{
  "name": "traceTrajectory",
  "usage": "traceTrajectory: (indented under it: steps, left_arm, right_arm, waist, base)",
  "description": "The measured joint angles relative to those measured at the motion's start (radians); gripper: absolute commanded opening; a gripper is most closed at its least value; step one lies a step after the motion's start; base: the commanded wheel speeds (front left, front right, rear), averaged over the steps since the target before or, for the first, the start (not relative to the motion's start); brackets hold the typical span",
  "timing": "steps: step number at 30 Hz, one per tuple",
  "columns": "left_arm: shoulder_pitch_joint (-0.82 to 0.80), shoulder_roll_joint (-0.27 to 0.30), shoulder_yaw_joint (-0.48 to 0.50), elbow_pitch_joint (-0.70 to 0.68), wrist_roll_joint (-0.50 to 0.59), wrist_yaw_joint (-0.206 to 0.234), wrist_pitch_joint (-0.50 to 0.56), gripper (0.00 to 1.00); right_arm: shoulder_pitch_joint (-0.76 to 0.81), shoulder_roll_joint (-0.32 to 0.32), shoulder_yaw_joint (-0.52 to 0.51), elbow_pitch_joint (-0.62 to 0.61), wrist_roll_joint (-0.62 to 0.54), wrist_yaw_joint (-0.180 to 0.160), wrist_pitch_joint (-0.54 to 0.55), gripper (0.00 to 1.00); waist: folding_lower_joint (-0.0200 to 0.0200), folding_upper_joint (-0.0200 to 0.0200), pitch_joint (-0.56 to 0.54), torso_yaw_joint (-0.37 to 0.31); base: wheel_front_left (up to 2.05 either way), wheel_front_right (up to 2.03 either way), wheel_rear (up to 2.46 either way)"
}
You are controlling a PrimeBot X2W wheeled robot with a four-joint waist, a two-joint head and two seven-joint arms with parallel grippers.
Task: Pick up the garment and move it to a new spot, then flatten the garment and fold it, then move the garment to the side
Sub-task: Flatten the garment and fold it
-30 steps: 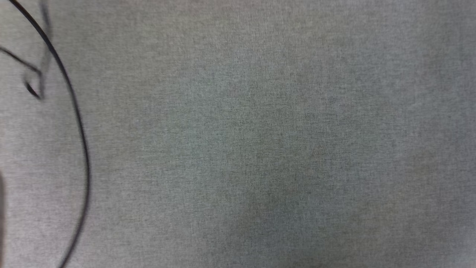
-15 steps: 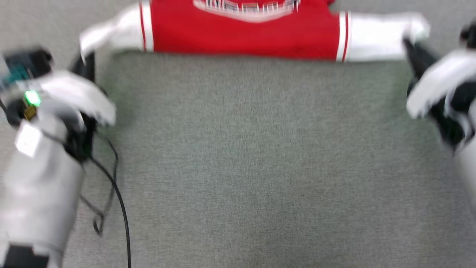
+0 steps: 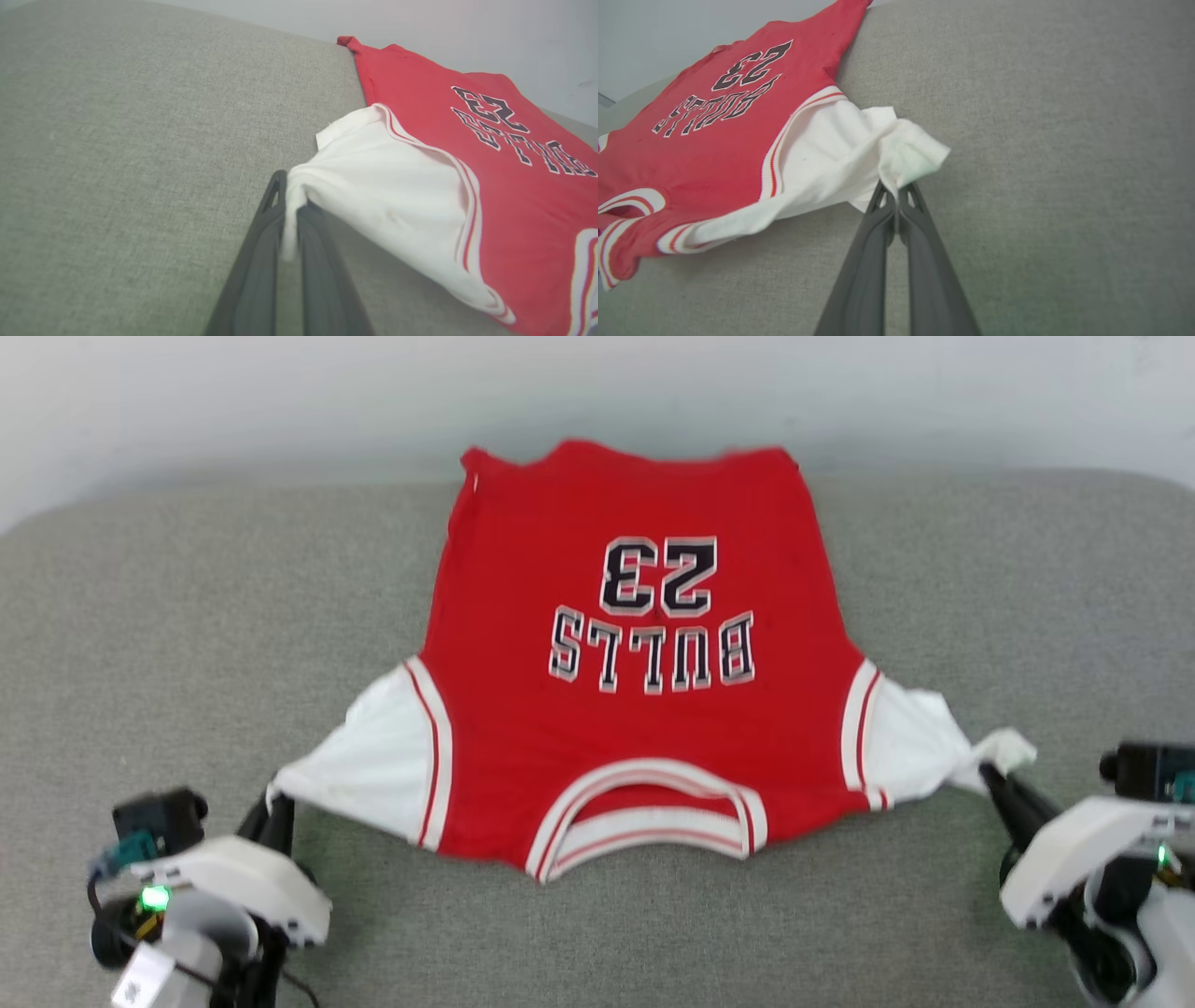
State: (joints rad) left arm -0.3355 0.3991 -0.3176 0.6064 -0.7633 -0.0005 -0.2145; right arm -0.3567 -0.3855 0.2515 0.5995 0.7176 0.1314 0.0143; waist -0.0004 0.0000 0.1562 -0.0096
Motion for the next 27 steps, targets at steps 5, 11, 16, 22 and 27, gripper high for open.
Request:
traceTrajectory:
  steps: [5, 11, 16, 22, 27]
  left_arm:
    - [0.156, 0.012, 0.003, -0.105, -0.024, 0.049, 0.035, 0.0]
    - [0.315, 0.034, 0.004, -0.219, -0.045, 0.112, 0.085, 0.0]
    - [0.402, 0.043, 0.005, -0.272, -0.059, 0.142, 0.103, 0.0]
    - [0.424, 0.038, -0.006, -0.315, -0.058, 0.143, 0.101, 0.0]
    - [0.393, 0.032, -0.018, -0.34, -0.04, 0.148, 0.091, 0.0]
  right_arm:
    - [0.167, 0.027, -0.075, -0.069, -0.021, 0.0, 0.046, 0.0]
    - [0.37, 0.095, -0.196, -0.176, -0.086, 0.0, 0.131, 0.0]
    - [0.491, 0.163, -0.279, -0.276, -0.154, 0.0, 0.207, 0.0]
    - [0.525, 0.223, -0.326, -0.394, -0.176, 0.0, 0.23, 1.0]
    - [0.45, 0.215, -0.363, -0.444, -0.198, 0.0, 0.206, 1.0]
  waist:
    - [0.0, 0.0, -0.06, 0.001]
    - [0.0001, 0.0, -0.11, 0.01]
    - [0.0001, 0.0, -0.121, 0.017]
    - [0.0003, 0.0, -0.125, 0.03]
    - [0.0004, 0.0, -0.108, 0.042]
  base:
    - [0.0, 0.0, 0.0]
    - [0.0, 0.0, 0.0]
    - [0.0, 0.0, 0.0]
    - [0.0, 0.0, 0.0]
    - [0.0, 0.0, 0.0]
